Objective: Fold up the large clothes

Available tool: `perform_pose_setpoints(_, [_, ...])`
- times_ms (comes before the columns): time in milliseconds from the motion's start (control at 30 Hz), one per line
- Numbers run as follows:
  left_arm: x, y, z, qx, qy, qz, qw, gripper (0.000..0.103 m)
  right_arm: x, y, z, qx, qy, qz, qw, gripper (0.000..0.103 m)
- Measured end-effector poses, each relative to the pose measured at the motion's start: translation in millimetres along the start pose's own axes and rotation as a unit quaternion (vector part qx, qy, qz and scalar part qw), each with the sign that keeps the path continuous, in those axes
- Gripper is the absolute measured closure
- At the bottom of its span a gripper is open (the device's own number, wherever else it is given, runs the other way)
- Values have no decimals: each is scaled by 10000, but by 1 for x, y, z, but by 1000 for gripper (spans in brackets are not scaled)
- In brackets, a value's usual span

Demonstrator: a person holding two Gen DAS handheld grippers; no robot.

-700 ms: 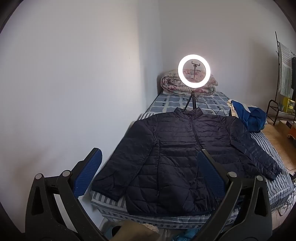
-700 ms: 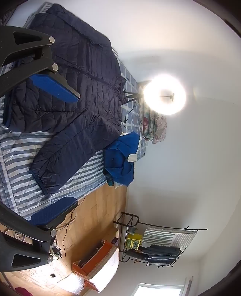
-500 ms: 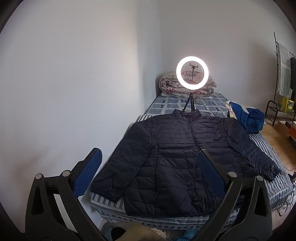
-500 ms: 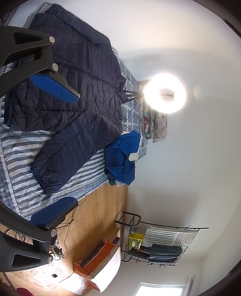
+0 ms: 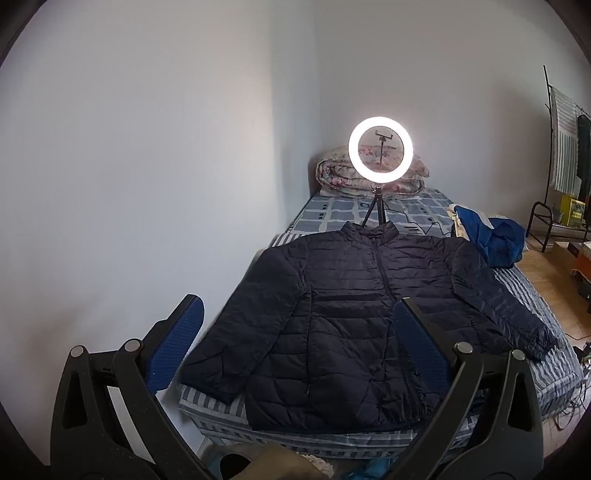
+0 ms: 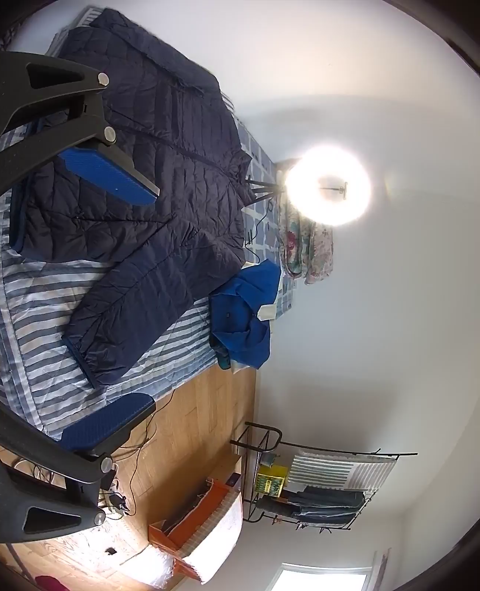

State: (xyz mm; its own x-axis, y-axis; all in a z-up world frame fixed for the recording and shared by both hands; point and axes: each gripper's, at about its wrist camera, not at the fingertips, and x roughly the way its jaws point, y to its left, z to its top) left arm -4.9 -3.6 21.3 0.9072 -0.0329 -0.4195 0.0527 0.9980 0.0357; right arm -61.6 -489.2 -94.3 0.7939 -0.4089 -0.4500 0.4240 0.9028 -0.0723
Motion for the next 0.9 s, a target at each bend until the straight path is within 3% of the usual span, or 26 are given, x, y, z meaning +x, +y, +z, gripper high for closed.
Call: perform_pose_setpoints(900, [0,-3,0,-68,-18,-17,10000,0,-2,-1,0,24,-20,10,10000,0])
